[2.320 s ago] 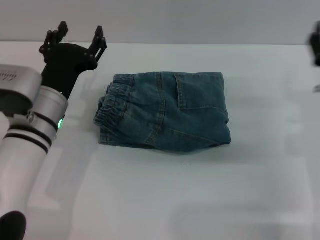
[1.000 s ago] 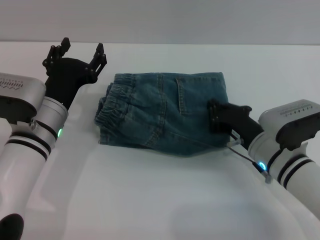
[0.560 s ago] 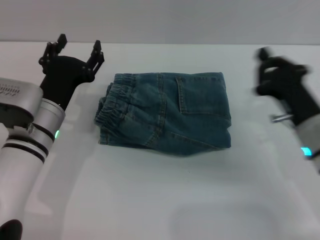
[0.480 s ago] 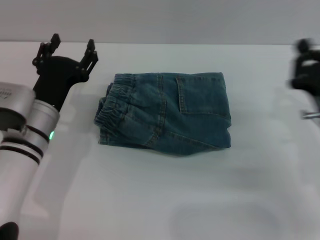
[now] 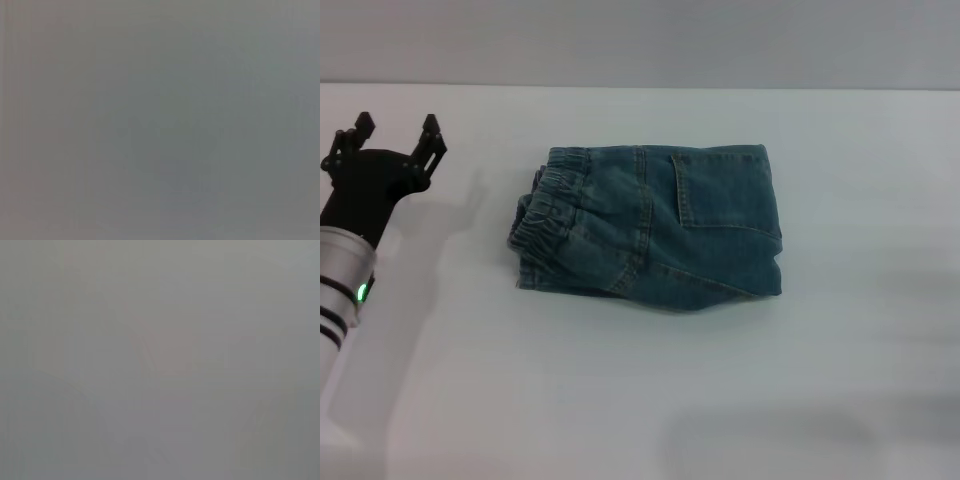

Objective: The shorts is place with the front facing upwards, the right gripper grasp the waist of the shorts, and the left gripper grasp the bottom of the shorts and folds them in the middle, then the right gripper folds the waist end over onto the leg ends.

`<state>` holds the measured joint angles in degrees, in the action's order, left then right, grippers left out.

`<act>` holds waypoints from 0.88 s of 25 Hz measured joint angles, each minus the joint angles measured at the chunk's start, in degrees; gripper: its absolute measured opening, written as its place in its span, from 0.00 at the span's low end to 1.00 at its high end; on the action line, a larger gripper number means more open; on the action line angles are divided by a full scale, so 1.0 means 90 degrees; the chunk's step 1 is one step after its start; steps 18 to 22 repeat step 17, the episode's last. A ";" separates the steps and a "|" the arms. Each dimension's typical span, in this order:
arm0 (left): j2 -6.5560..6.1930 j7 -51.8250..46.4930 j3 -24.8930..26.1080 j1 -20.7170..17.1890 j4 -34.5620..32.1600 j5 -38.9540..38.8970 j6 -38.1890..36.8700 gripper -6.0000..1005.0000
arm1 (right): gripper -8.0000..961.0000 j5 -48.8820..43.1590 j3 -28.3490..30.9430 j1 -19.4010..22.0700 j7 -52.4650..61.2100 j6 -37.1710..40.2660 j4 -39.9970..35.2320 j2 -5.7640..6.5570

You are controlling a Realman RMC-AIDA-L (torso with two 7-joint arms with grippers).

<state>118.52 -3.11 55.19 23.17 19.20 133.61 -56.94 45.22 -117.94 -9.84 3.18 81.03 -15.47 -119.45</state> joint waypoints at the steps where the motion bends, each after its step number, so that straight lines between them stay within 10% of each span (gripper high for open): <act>1: 0.0001 -0.0002 0.0007 -0.0043 -0.0008 -0.0001 -0.0095 0.80 | 0.33 0.0001 0.0039 0.0029 0.0024 0.0022 0.0008 -0.0003; 8: 0.0010 -0.0002 0.0010 -0.0204 -0.0015 0.0000 -0.0461 0.80 | 0.62 0.0005 0.0107 0.0060 0.0029 0.0076 0.0012 -0.0014; 22: 0.0003 -0.0026 -0.0028 -0.0147 -0.0042 0.0001 -0.0361 0.80 | 0.79 0.0005 0.0116 0.0034 0.0033 0.0020 0.0036 -0.0020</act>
